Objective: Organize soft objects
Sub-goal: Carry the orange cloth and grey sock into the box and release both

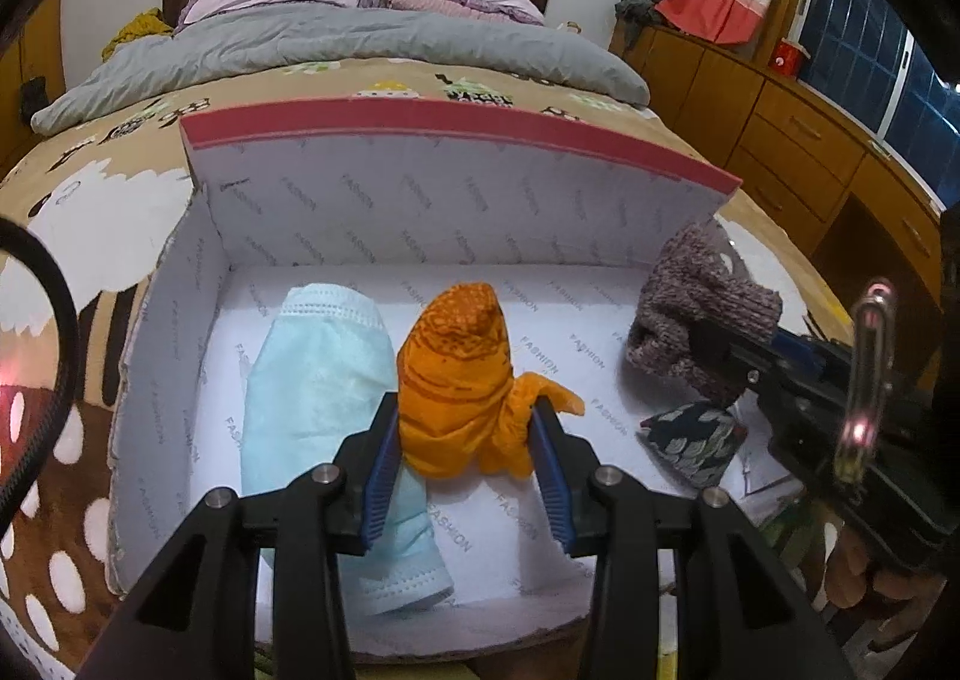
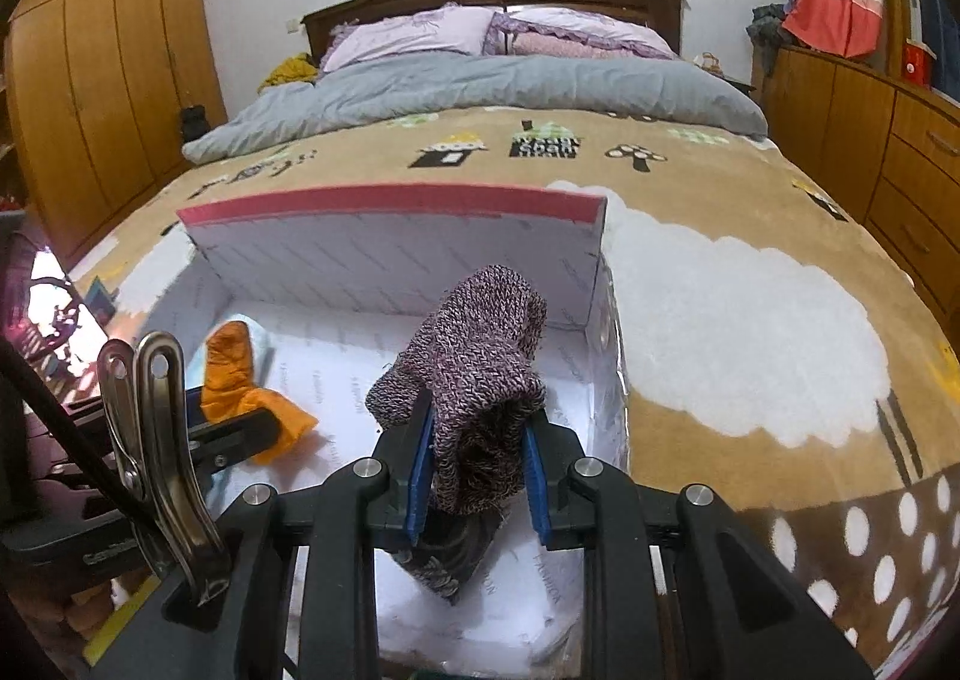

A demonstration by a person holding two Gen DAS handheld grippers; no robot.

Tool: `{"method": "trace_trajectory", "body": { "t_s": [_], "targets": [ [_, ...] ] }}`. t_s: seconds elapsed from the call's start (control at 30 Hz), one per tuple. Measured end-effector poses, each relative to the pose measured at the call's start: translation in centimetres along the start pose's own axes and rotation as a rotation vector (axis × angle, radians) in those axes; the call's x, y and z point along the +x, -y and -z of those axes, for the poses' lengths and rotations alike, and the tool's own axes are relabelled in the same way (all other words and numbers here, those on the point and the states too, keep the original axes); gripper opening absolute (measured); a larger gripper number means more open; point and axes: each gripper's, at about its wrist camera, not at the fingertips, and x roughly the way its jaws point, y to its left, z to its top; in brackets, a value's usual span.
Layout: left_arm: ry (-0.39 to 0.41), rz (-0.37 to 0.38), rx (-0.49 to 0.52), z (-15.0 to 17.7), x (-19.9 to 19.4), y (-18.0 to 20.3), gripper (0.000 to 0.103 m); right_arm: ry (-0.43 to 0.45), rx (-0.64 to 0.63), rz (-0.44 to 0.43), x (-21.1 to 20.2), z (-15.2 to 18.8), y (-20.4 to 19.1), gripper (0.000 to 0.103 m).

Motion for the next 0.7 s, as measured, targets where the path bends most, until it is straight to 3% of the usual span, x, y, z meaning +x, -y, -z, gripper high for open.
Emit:
{"method": "trace_trajectory", "body": {
  "t_s": [0.33,0.7],
  "targets": [
    [-0.017,-0.004,-0.009,-0.1,0.5,-0.1,0.043,-0.014,0.008,0.018,1.2,0.3,0.6,0.027],
    [0.005,-0.008,-0.006,-0.2,-0.4,0.0,0.057,-0.002,0.016,0.009,0.9,0.2,0.4,0.033]
  ]
}}
